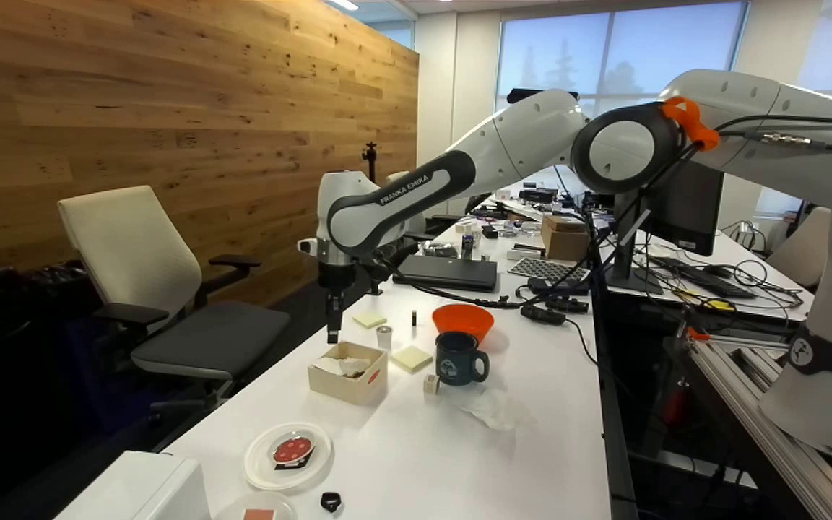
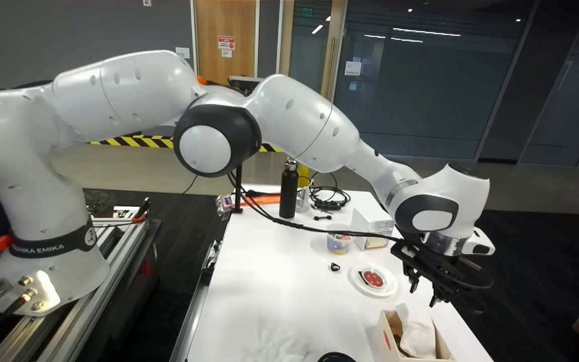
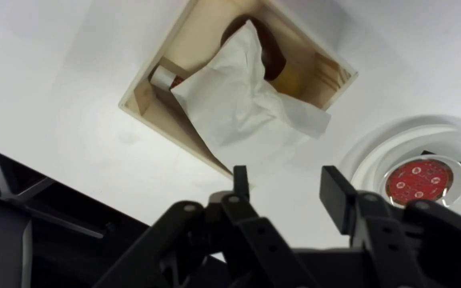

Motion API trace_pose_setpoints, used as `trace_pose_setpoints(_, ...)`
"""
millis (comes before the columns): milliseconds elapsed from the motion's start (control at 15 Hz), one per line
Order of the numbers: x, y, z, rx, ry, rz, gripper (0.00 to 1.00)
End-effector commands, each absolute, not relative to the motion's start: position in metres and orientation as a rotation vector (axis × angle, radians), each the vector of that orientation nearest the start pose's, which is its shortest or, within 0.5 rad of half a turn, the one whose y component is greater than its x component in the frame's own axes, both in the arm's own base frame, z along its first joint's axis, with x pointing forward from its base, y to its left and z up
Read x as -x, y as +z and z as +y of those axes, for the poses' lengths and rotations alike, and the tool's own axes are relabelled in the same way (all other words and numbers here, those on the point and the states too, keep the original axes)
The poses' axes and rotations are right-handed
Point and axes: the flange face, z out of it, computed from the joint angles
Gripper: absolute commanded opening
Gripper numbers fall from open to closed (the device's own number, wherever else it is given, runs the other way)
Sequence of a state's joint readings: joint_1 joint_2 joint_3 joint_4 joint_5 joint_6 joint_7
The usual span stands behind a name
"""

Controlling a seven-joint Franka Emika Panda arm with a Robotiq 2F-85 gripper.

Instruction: Use the paper towel to wipe the table

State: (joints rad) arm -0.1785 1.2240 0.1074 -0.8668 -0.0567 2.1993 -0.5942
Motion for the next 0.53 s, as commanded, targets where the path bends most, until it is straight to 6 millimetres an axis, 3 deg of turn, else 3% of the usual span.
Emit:
trace_pose_setpoints(0, -0.792, 0.158, -0.084, 3.035, -0.248, -0.703, 0.83)
trace_pose_setpoints(200, -0.787, 0.148, -0.096, 3.009, -0.254, -0.611, 0.99)
trace_pose_setpoints(467, -0.779, 0.17, -0.138, 3.012, -0.468, -0.469, 1.0)
